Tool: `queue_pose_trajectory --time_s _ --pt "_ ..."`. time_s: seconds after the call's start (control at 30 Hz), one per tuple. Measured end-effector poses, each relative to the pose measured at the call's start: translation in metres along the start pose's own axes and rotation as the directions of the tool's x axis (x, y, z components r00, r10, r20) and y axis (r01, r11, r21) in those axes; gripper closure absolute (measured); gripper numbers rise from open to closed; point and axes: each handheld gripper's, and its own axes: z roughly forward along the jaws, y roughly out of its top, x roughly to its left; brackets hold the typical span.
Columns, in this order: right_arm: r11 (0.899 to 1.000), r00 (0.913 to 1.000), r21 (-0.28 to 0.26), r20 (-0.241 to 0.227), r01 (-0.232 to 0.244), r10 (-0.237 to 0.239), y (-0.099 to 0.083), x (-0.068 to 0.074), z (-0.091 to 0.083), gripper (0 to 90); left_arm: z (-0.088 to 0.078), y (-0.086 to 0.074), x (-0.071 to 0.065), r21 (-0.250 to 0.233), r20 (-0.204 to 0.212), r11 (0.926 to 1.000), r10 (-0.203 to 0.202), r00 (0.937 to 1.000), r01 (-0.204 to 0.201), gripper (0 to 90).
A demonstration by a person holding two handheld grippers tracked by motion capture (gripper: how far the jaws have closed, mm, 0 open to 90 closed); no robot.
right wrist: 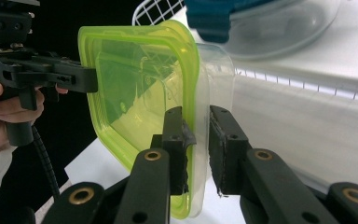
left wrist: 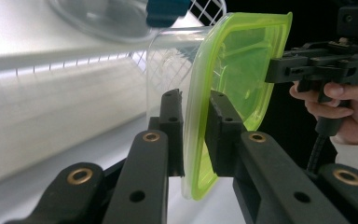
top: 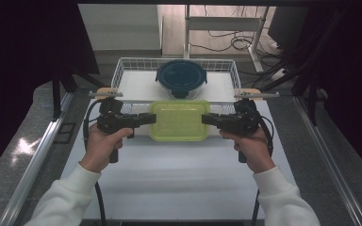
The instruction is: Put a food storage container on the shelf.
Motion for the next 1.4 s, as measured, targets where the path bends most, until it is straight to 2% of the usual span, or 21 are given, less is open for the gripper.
queue_pose_trajectory --time_s 0.43,0.77,1.13,1.4 --pt "0.999 0.9997 -0.047 -0.01 0.022 -0.022 0.03 0.001 -0.01 76.2 -0.004 0.034 -0.006 -0.027 0.009 0.9991 0.032 0.9994 -0.032 78.1" --pt "0.998 0.9998 -0.065 -0.013 0.016 -0.017 0.049 -0.007 -0.01 76.1 0.001 0.056 -0.001 -0.024 0.011 0.999 0.037 0.9992 -0.037 78.1" --pt "0.997 0.9999 -0.075 -0.009 0.008 -0.009 0.07 -0.014 -0.006 76.2 0.003 0.081 0.003 -0.022 -0.004 0.9983 0.053 0.9986 -0.053 78.2" --pt "0.996 0.9999 -0.085 -0.004 0.011 -0.011 0.089 -0.018 -0.002 76.4 0.004 0.098 0.01 -0.032 0.001 0.9988 0.038 0.9993 -0.038 78.2"
